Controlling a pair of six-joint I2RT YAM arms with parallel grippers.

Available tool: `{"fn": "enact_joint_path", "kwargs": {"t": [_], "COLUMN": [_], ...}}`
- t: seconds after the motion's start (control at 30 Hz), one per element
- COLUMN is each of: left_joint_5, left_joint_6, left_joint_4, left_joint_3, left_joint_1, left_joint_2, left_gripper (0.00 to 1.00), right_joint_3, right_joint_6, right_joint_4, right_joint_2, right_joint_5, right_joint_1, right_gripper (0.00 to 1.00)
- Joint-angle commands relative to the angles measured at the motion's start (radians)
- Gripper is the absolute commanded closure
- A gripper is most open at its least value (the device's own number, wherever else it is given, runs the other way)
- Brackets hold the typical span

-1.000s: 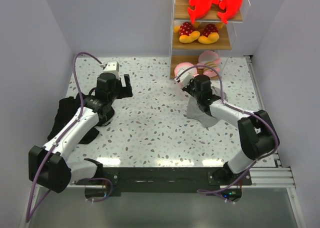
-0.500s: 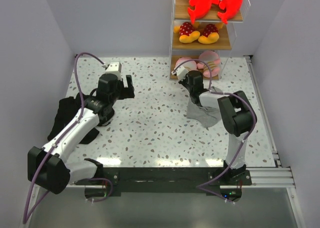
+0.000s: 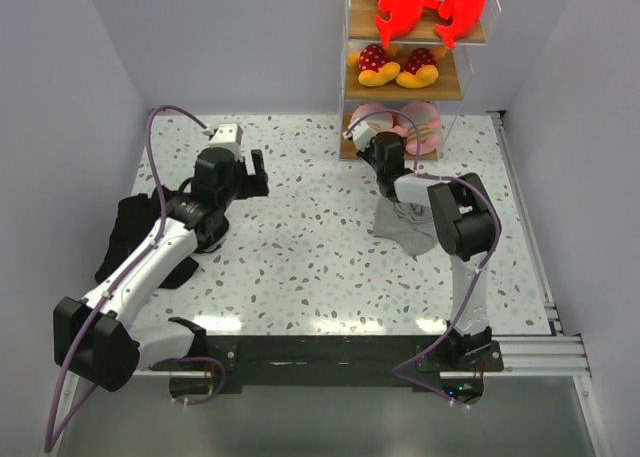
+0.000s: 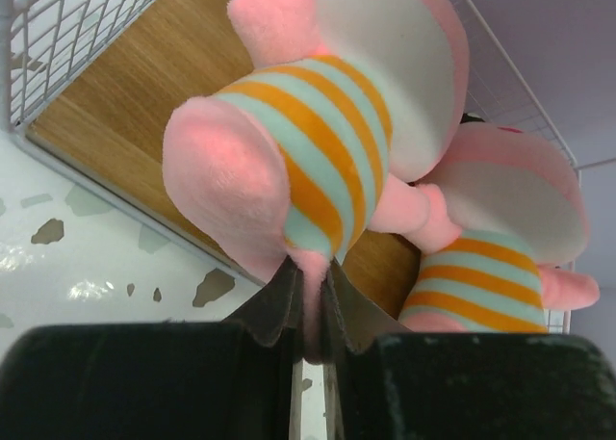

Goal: Place and organize the stuffed toys onto the shelf

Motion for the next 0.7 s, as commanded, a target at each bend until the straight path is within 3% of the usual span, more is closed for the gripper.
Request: {"fn": "enact_joint_path", "kwargs": {"t": [0.0,0.17,0.2,0.27,0.5,0.67], "left_joint_5": [-0.004,-0.006,-0.009,-0.010,-0.018,0.011], "left_joint_6": [-0.017,-0.017,-0.017,-0.017,-0.011,0.002], "left_joint_4": [0.025,0.025,0.028,0.028,0.030,0.039], "left_joint_3": [0.000,-0.002,-0.002,-0.003,-0.003,-0.003], "left_joint_1": [-0.004,-0.004,-0.005,-0.004,-0.004,-0.005], "left_joint_2": [-0.026,-0.026,-0.026,-0.021,-0.025,-0.031], "left_gripper": [0.08,0.07,0.07,0.07,0.07,0.07], "right_joint_3": [0.051,0.026,0.019,-0.015,-0.205,-0.331], "right_joint_6": [-0.014,-0.049,-0.047,-0.033,0.019,0.195], "right_joint_4": [0.072,0.080,0.077,0.074,0.000,-0.161], "right_joint_2": [0.005,-0.012,-0.024,-0.079,-0.312,-0.517], "right_joint_5": [-0.023,-0.074,-0.075,-0.071,-0.097,-0.181], "right_joint_1": [-0.006,-0.006,-0.006,-0.004,0.009,0.055], "right_gripper": [0.82,0.64,0.54,0.45,0.40,0.37]}}
